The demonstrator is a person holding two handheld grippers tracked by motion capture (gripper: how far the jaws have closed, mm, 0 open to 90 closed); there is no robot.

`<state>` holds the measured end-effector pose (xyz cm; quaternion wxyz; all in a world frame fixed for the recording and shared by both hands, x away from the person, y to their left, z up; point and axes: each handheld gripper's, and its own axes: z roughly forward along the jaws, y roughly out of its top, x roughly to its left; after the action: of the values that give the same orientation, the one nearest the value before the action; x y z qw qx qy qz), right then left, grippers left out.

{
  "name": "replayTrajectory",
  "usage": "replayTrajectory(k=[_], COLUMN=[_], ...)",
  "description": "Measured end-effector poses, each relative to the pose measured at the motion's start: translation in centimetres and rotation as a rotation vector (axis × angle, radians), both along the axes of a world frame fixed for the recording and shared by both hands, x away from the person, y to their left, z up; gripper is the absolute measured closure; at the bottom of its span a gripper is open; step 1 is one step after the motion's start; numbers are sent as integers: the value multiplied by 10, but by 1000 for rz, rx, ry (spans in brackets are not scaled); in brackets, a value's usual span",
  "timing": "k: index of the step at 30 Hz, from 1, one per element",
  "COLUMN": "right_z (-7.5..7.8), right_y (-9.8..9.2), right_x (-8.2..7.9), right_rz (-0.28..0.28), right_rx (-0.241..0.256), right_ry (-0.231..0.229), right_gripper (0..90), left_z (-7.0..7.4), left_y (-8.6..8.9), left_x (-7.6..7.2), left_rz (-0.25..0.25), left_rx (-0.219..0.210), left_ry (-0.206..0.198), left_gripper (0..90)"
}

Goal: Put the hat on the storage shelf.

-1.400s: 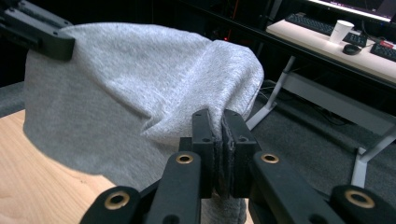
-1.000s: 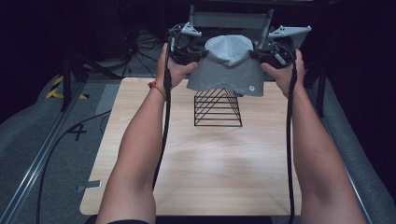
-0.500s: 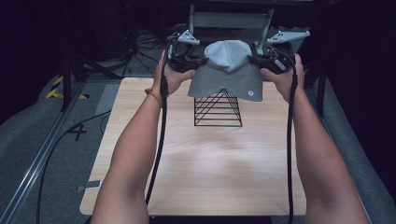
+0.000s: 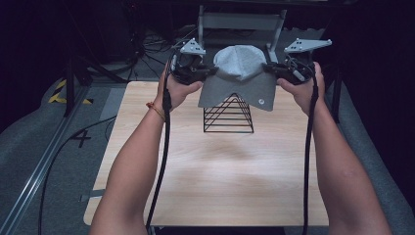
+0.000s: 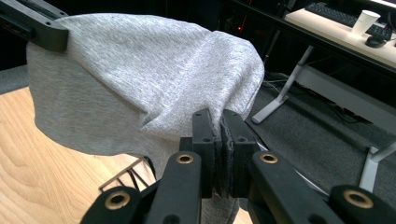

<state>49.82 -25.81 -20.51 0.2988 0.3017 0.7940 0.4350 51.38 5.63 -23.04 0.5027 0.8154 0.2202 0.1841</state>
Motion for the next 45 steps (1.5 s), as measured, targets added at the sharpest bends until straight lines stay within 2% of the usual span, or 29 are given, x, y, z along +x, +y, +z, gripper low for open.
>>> replayTrajectory(k=[4,7,10,12,15,17,19,24,26,28,30,32,41,43,45], right_z=[-12,-18,-16,-11,-9,-6,-4,-1,0,-1,-5,-6,-29,-36,-44], right_y=[0,-3,-4,-7,-8,-8,-7,-6,-6,-5,-5,-6,-9,-9,-10], right_x=[1,3,3,0,-3,-8,-13,-20,-23,-24,-23,-23,-9,-6,-1], right_rz=[2,-2,-7,0,0,9,17,23,26,27,27,25,4,1,2], right_rx=[-2,3,1,20,22,23,13,14,10,9,-7,-8,-22,-19,-16], right_ry=[18,28,22,10,6,-1,-13,-22,-22,-21,-19,-17,20,31,43], right_gripper=[852,853,853,853,853,852,852,853,852,853,852,852,851,850,850], left_z=[-12,-14,-10,-7,-2,1,2,4,4,3,-2,-6,-33,-39,-50], left_y=[-2,-1,1,3,5,7,9,11,12,13,10,8,-1,-3,-4], left_x=[3,4,3,1,-4,-9,-15,-22,-24,-25,-25,-25,-9,-5,1], left_rz=[-1,8,5,-1,-15,-26,-38,-47,-51,-52,-52,-47,-13,-3,3], left_rx=[-3,-10,-22,-44,-45,-65,-50,-61,-57,-60,-21,-14,-10,7,-6], left_ry=[17,9,8,7,-13,-18,-28,-31,-46,-39,-39,-40,5,9,33], left_gripper=[847,848,848,848,848,848,847,847,847,848,847,847,845,844,844])
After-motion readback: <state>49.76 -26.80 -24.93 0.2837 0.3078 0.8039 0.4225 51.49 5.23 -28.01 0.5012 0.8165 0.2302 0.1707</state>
